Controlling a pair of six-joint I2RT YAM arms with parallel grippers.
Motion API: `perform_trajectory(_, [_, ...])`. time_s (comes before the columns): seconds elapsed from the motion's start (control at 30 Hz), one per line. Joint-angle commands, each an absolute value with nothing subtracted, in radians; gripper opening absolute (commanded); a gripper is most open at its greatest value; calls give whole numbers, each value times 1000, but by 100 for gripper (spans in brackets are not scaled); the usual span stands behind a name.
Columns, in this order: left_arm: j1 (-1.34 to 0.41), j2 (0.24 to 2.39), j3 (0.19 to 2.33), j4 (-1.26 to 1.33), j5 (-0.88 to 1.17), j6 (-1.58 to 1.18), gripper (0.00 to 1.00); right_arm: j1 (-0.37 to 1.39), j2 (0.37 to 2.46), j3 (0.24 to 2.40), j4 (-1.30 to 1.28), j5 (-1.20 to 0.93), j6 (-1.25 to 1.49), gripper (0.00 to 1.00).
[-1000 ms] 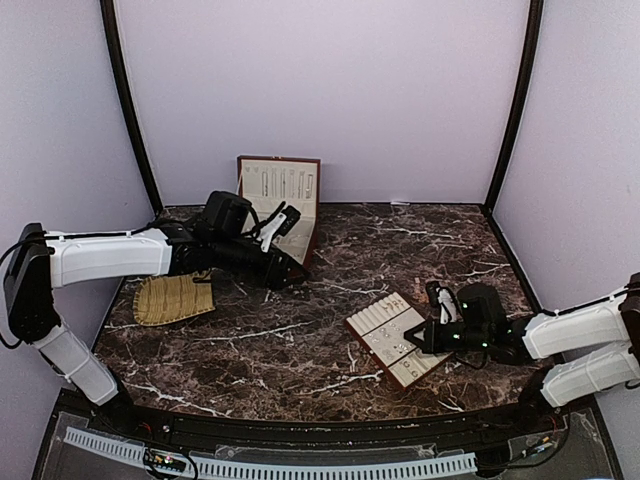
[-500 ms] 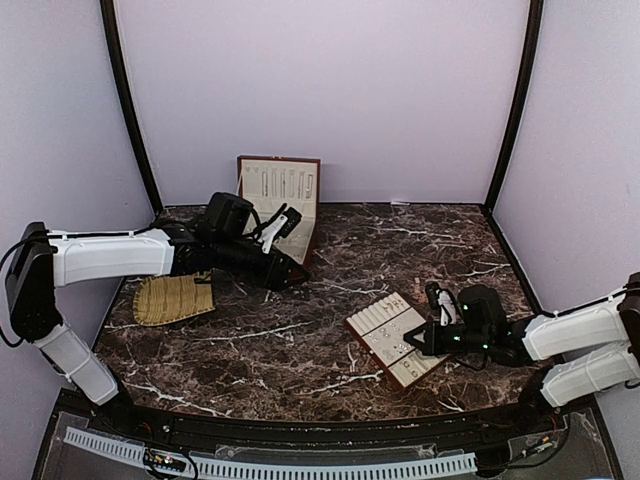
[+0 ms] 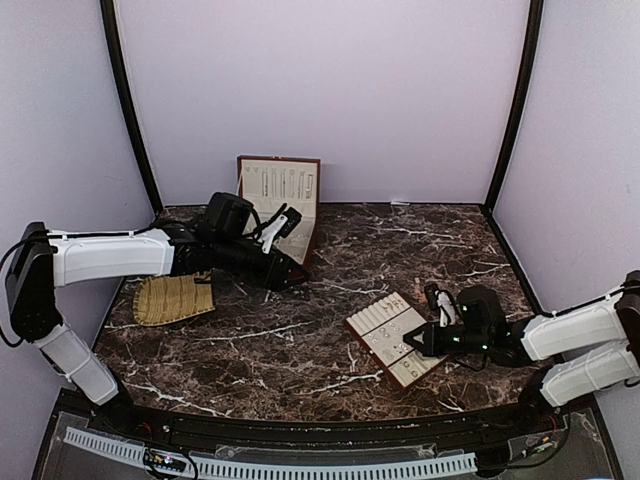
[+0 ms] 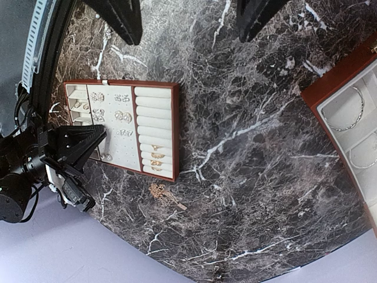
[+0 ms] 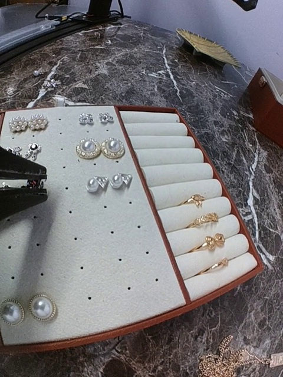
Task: Organize the mixed jewelry
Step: Insert the earring into the earring holder.
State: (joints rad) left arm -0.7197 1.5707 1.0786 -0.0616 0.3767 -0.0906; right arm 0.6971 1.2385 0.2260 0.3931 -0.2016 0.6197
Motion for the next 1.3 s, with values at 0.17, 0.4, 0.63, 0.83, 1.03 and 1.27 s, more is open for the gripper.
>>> perform_trajectory(0.17, [-714, 1559, 1104, -68, 388, -94, 58, 690, 1154, 249, 275, -139, 585, 20])
perform_trajectory(0.4, [-714, 1553, 1102, -68, 387, -94, 58, 690, 1125, 284, 213, -136, 552, 25])
perform_trajectory(0.63, [-715, 1548, 1097, -61, 384, -98, 58, 690, 1123, 321, 189, -118, 559, 22])
perform_trajectory(0.83, [-715, 1530, 1071, -22, 387, -122, 58, 686, 1109, 413, 32, -17, 581, 39])
perform_trajectory(1.03, [-714, 1522, 1053, -3, 399, -158, 60, 638, 1091, 454, -103, 64, 578, 66])
perform_trajectory(1.27, [-714, 1512, 1045, 25, 383, -159, 62, 532, 1054, 462, -257, 69, 588, 71])
